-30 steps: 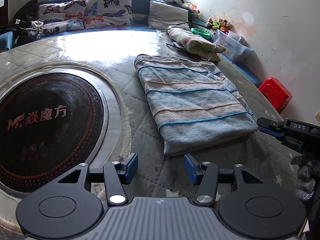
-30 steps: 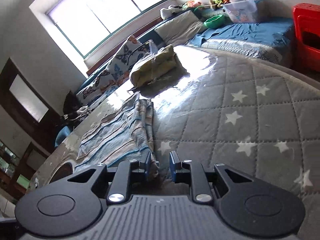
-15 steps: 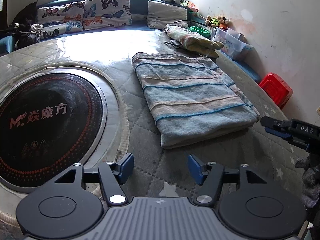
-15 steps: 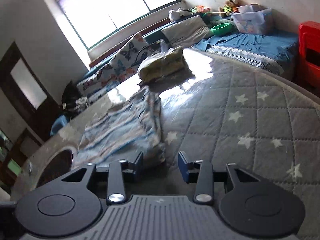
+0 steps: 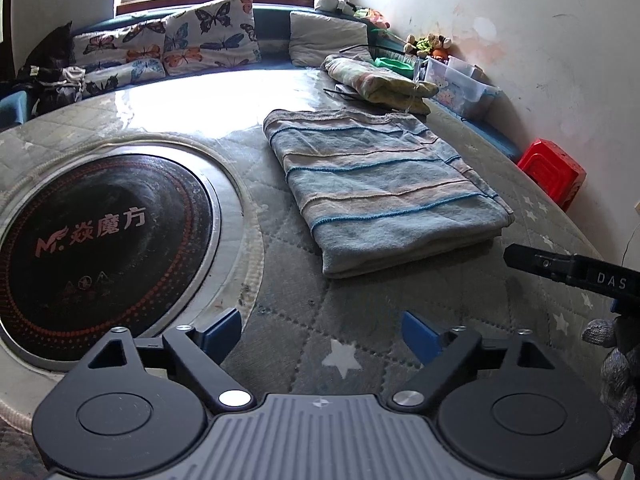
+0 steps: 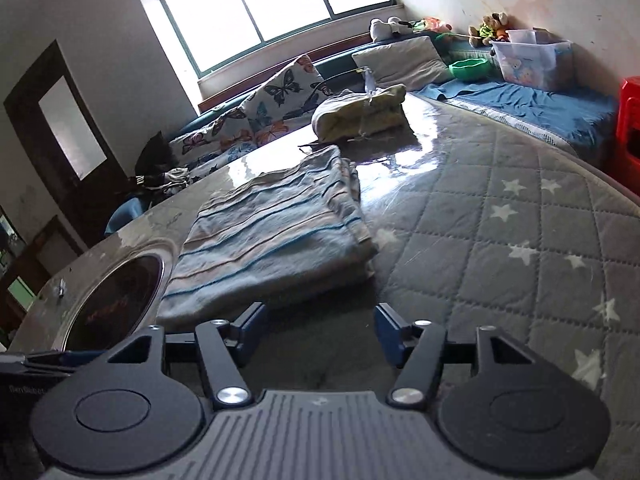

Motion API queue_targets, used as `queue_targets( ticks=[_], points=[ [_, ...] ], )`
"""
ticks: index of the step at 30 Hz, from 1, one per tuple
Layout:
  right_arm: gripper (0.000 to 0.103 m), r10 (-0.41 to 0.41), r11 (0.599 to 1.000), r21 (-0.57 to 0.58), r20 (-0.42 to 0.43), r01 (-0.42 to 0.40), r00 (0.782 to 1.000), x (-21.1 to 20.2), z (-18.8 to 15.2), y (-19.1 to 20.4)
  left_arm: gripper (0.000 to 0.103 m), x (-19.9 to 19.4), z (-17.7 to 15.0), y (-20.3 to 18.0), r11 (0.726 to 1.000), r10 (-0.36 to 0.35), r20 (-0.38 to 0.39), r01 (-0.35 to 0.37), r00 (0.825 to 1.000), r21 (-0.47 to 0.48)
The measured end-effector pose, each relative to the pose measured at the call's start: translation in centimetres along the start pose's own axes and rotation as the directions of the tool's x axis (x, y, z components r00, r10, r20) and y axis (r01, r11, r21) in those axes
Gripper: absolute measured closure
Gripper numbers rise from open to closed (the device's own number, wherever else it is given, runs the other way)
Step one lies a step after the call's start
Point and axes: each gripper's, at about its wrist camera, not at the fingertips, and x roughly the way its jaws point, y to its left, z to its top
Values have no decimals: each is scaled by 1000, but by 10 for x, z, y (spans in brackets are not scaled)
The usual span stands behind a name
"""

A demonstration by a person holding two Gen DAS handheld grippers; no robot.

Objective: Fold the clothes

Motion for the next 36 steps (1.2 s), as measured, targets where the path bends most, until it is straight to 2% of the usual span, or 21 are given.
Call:
queue_targets(
  ticks=[5,7,9,15,26,30,36],
  points=[
    [27,-7,1000,-27,12,8,1000,-6,-7,9,6,-6,-6,1,1000,-4,20,4,1000,12],
    [18,-10,999,-34,27,11,1000,-10,-10,12,1,-9,-9,1,1000,-8,27,8,1000,12],
    [17,-17,999,-41,41,18,999,-13,-12,15,0,-12,-11,2,1000,-11,36,10,999,10],
    [1,-30,998,-52,87,35,996,-23,-17,22,0,-18,-16,4,1000,-20,44,20,999,-4],
    [0,-38,997,-56,198,50,979,-47,-22,36,0,-28,-26,1,1000,-8,37,9,999,-15],
    [0,6,999,-52,213,5,977,-52,-24,38,0,-36,-28,-1,1000,6,51,-6,999,-3],
    [0,19,997,-80,236,0,972,-62,-27,48,0,-47,-34,-3,1000,19,72,-21,997,17]
  ],
)
